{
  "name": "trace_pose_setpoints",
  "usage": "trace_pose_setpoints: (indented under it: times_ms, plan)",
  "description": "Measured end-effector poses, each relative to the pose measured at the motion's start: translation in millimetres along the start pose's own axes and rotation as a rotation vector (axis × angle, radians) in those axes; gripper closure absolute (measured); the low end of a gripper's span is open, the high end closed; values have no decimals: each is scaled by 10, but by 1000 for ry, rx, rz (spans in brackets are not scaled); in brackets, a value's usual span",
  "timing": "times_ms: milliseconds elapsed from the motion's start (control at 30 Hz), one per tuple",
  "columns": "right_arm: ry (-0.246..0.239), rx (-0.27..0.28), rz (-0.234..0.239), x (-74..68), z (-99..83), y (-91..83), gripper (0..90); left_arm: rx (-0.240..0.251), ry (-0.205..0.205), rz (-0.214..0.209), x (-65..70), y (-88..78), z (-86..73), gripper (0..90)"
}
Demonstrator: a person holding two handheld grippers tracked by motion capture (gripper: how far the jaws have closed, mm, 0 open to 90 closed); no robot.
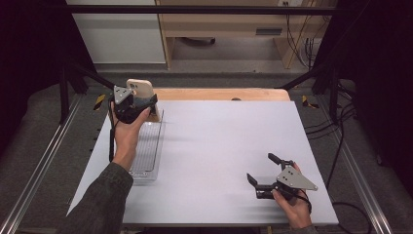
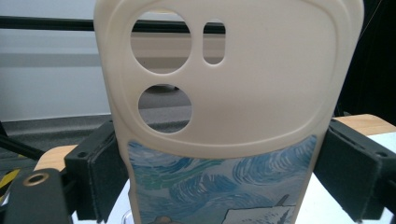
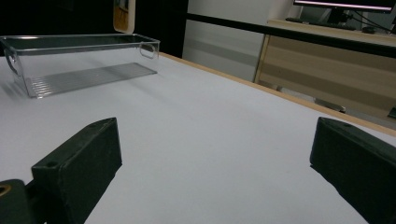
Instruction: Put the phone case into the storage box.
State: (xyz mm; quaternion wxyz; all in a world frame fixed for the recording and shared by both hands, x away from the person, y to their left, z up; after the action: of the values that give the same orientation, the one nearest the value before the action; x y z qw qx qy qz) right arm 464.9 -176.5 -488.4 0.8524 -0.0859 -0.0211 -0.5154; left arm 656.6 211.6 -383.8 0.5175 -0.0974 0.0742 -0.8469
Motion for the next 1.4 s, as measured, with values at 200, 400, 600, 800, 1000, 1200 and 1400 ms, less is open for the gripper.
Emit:
trace_pose_setpoints:
  times_ms: [200, 400, 600, 800, 1000, 1200, 1400]
  plan:
    - [12, 10, -6, 26, 7, -11, 21, 2, -4, 1, -16, -11, -24, 110]
    - [22, 4, -8, 18, -2, -6, 24, -2, -6, 2, -34, -34, -64, 109]
    - [27, 0, -3, 8, -8, -1, 24, -4, -9, 0, -33, -42, -95, 109]
    - [29, -3, -3, 7, -14, 4, 24, -15, 0, 7, -37, -53, -126, 110]
    - [25, -5, -3, 3, -20, 11, 24, -18, -6, 12, -63, -51, -169, 109]
    - [30, -8, 0, -9, -22, 14, 23, -12, -10, 28, -87, 7, -174, 110]
    - [32, -8, 0, -10, -24, 15, 22, -8, -11, 51, -132, 129, -207, 109]
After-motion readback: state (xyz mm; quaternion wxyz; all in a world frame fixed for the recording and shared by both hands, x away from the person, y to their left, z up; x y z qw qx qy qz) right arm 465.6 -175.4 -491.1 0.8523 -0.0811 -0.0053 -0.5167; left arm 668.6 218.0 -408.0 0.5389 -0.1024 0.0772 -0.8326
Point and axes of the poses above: each handheld gripper's, and its own axes: y roughly forward along the jaws, z roughly out of its top, x roughly to its right, the point moved 8 cm from there along y, roughly forward along the jaws, and after that the axes turned 10 degrees about -z, right-handed, at the moved point
